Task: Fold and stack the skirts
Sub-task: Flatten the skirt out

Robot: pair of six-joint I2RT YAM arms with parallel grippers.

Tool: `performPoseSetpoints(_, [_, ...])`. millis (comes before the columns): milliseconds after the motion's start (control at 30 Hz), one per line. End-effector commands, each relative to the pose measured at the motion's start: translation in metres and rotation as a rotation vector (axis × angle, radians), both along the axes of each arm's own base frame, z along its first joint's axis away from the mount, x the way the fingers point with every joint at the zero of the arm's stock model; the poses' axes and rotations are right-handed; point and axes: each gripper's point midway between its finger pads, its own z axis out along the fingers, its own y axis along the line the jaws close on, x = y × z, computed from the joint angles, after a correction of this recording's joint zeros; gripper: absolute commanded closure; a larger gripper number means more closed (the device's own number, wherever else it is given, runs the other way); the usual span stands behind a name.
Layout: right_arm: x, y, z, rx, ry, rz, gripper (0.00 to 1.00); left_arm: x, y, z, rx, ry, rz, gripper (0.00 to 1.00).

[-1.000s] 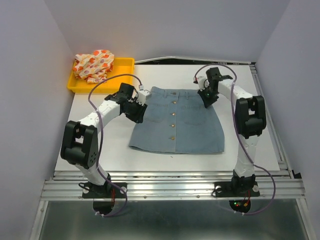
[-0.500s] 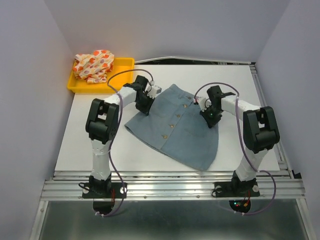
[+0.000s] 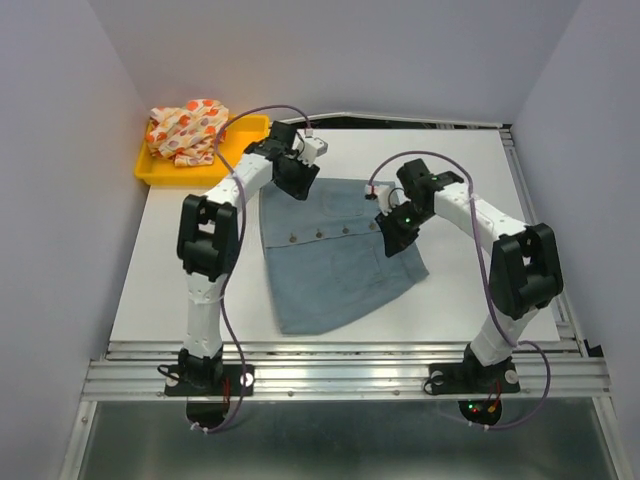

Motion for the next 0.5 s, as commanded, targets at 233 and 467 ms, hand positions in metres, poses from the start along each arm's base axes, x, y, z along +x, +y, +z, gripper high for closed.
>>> performPoseSetpoints(233, [0.005,-0.07,-0.049,-0.269,-0.04,-0.042,0.85,-0.209,0.034,0.045,-0.034,0.119,-0.42,0.45])
performPoseSetpoints(467, [-0.018,-0.098,-0.094,-0.4,0.035,-0.05,0.86,-0.294,0.038,-0.017,0.124,0.244,-0.587,0.51])
